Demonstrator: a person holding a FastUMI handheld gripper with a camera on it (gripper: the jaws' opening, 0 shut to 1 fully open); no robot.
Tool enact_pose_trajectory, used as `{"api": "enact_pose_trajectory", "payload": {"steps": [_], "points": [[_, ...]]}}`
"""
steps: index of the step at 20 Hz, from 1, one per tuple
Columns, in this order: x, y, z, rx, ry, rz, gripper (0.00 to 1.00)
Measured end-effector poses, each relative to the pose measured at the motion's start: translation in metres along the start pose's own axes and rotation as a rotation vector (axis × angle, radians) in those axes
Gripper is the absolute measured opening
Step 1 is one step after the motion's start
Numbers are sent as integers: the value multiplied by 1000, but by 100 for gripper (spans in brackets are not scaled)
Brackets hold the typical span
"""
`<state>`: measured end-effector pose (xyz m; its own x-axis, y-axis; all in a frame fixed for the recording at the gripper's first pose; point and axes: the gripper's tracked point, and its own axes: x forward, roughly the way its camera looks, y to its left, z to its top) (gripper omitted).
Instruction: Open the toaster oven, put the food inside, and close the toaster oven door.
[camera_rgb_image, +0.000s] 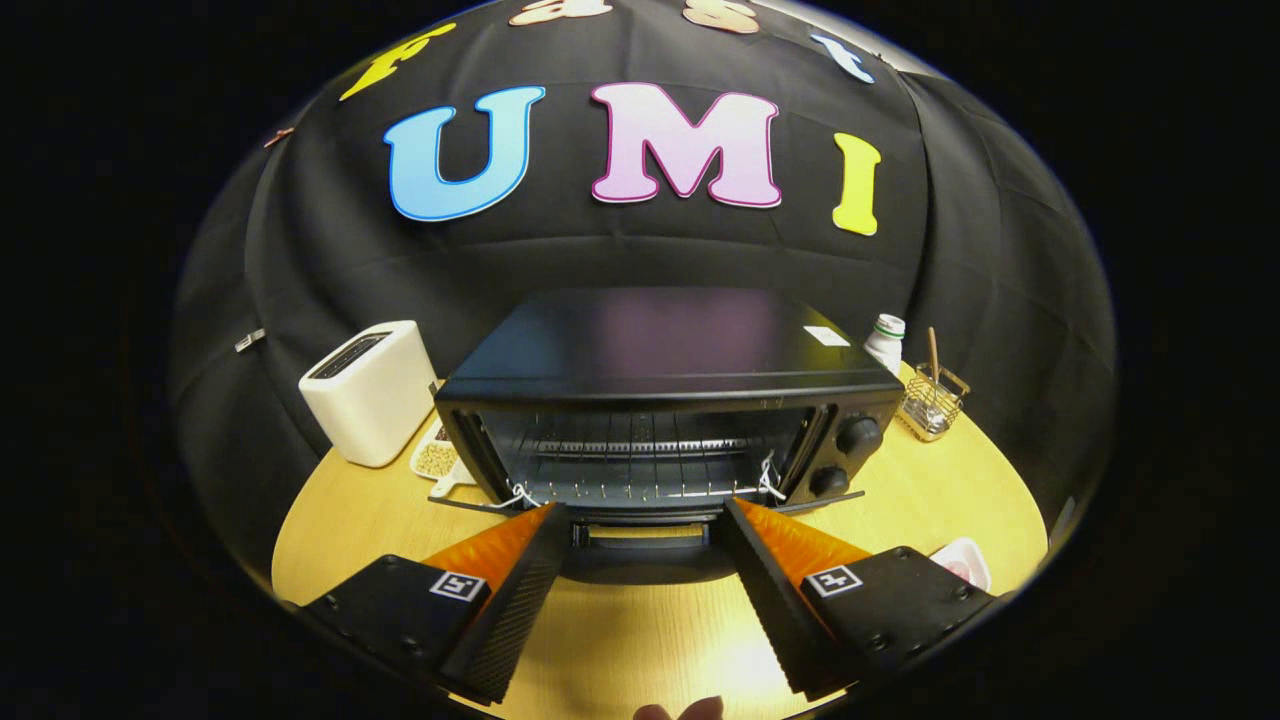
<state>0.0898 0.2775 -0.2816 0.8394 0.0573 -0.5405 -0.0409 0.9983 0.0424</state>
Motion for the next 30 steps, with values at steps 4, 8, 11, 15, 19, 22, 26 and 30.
{"api": "enact_pose_trajectory", "payload": {"steps": [4, 8, 11, 15, 19, 22, 26, 30], "points": [[-7, -1, -21, -1, 35, -3, 100], [-14, -1, -48, -8, 87, -8, 100], [-17, -2, -91, -15, 207, -13, 99], [-29, -6, -132, -35, 316, 5, 100], [-45, -10, -119, -23, 293, 63, 100], [-60, -24, -94, -2, 260, 100, 100], [-86, -61, -69, -3, 241, 145, 100], [-109, -124, -67, -6, 288, 165, 100]]}}
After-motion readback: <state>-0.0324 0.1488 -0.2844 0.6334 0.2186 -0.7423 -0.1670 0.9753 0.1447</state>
